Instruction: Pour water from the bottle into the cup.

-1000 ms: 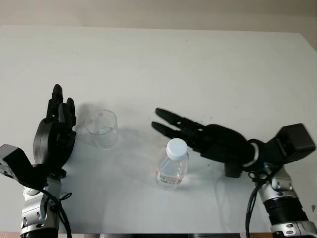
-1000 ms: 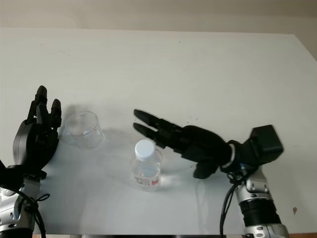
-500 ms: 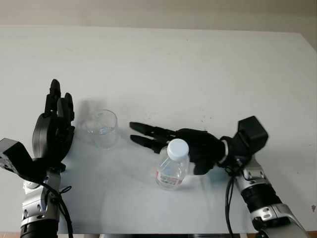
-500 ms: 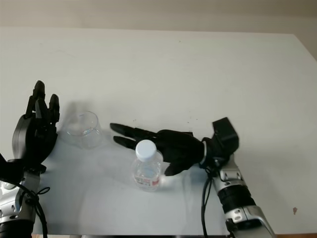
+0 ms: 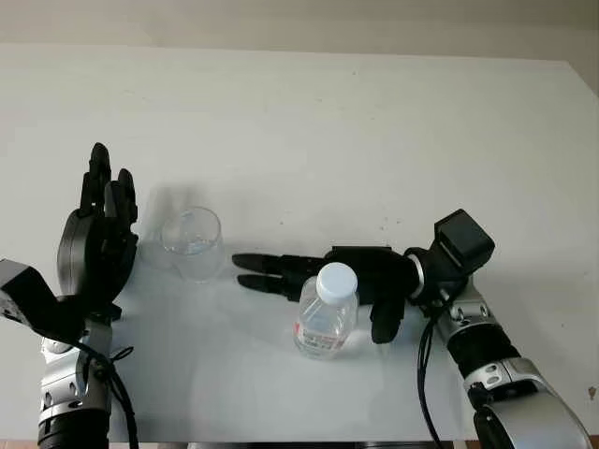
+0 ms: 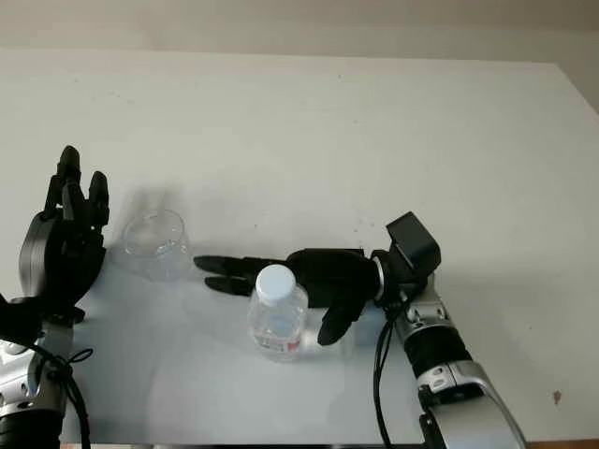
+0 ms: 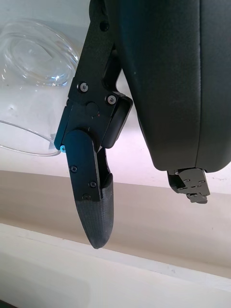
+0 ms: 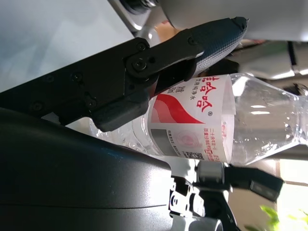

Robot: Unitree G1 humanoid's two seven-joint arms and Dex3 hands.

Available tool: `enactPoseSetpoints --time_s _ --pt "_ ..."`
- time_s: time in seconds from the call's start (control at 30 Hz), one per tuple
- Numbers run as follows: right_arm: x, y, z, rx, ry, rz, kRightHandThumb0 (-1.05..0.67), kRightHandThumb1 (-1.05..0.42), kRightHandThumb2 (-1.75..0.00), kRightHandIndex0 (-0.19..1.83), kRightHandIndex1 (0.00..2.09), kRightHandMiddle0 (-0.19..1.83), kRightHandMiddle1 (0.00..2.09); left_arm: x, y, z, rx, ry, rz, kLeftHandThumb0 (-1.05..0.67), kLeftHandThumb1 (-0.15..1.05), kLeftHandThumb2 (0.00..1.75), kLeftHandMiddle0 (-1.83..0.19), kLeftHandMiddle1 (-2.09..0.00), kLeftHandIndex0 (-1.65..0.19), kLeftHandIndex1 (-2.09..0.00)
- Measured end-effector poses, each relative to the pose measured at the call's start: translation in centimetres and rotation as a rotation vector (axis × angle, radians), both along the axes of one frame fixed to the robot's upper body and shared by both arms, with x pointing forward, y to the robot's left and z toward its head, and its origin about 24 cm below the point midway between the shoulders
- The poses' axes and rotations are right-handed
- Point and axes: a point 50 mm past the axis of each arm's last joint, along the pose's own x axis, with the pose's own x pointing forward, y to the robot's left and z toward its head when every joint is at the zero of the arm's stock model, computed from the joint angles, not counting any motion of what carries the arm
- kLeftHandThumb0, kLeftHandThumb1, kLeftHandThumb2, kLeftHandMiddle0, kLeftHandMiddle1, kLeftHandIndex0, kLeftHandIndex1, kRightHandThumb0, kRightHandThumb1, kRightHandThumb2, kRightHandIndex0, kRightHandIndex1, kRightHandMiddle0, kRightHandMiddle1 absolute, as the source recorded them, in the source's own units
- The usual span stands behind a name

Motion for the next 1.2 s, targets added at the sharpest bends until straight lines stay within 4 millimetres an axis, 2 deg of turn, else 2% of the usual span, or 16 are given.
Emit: enactPoseSetpoints --time_s 0.17,0.37,0.57,0.77,0.97,1.03,1.1,1.2 --pt "0.2 -0.5 0.3 -0.016 -0.031 0.022 -1.05 -1.04 -0.08 0.03 0.10 0.02 0.11 -0.1 0.1 0.1 -0.004 -0.010 0.000 -0.78 1.05 0.54 0.19 -0.05 0.18 -0.04" --pt "0.2 -0.9 0.3 0.019 0.022 0.020 -1.04 -1.00 -0.05 0.06 0.10 0.03 0.12 -0.1 0.1 0.1 -0.004 -0.009 0.001 -0.78 1.05 0.54 0.19 -0.05 0.18 -0.05" --pt "0.1 -0.6 0.1 0.002 0.042 0.032 -0.74 -0.89 -0.03 0.16 0.12 0.17 0.18 0.0 0.1 0.1 -0.004 -0.010 0.002 -0.77 1.05 0.55 0.19 -0.05 0.18 -0.05" --pt "0.1 -0.3 0.3 -0.016 0.039 0.049 -0.66 -0.90 -0.05 0.36 0.20 0.32 0.27 -0.1 0.1 0.1 -0.006 -0.010 0.007 -0.77 1.05 0.53 0.18 -0.05 0.19 -0.04" --pt "-0.1 0.3 0.8 -0.014 0.025 0.074 -0.55 -0.91 -0.06 0.42 0.22 0.36 0.37 -0.1 0.2 0.1 -0.008 -0.010 0.013 -0.77 1.05 0.52 0.18 -0.05 0.19 -0.05" --pt "-0.2 0.4 0.8 -0.010 0.019 0.081 -0.51 -0.91 -0.05 0.42 0.26 0.26 0.60 -0.1 0.2 0.1 -0.009 -0.010 0.016 -0.77 1.05 0.53 0.18 -0.05 0.19 -0.05" --pt "-0.4 0.5 0.8 -0.009 0.032 0.086 -0.46 -0.91 -0.05 0.37 0.49 0.13 0.97 -0.1 0.2 0.1 -0.009 -0.011 0.018 -0.77 1.05 0.53 0.18 -0.06 0.19 -0.05" --pt "-0.6 0.5 0.6 -0.008 0.067 0.086 -0.42 -0.91 -0.05 0.20 1.08 0.07 1.27 -0.1 0.2 0.1 -0.009 -0.011 0.022 -0.78 1.05 0.52 0.17 -0.06 0.18 -0.05"
